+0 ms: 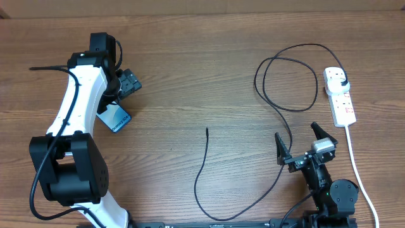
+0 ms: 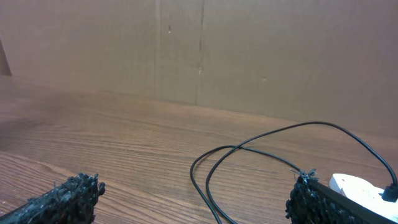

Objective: Plug charger to phone and switch on socket
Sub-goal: 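Lower the left gripper onto the phone and align fingers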

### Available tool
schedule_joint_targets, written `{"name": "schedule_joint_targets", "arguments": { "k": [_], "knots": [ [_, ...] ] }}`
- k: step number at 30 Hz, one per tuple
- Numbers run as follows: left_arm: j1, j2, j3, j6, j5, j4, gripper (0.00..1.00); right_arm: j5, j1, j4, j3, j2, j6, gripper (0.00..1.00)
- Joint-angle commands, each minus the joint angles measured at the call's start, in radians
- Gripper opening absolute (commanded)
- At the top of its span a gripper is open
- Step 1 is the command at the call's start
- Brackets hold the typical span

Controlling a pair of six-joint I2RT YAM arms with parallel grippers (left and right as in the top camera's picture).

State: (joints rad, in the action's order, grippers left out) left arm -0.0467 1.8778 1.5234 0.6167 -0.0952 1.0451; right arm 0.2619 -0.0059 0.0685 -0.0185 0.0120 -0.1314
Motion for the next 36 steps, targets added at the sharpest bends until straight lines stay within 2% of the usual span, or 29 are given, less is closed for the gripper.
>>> {"name": "schedule_joint_targets", "arguments": {
  "k": [1, 19, 36],
  "knots": [
    [-0.006, 0.017, 0.021, 0.053, -0.06, 0.005, 1.0, -0.006, 0.006, -0.006, 0.011, -0.009, -0.001, 1.0],
    [-0.006, 0.119, 0.014, 0.073, -0.073, 0.022, 1.0, -0.006, 0.006, -0.006, 0.011, -0.009, -0.001, 1.0],
    [-0.06, 0.128, 0.014, 0.085, -0.065, 0.028, 1.0, -0.006, 0.006, -0.006, 0.011, -0.009, -0.001, 1.0]
  ]
}}
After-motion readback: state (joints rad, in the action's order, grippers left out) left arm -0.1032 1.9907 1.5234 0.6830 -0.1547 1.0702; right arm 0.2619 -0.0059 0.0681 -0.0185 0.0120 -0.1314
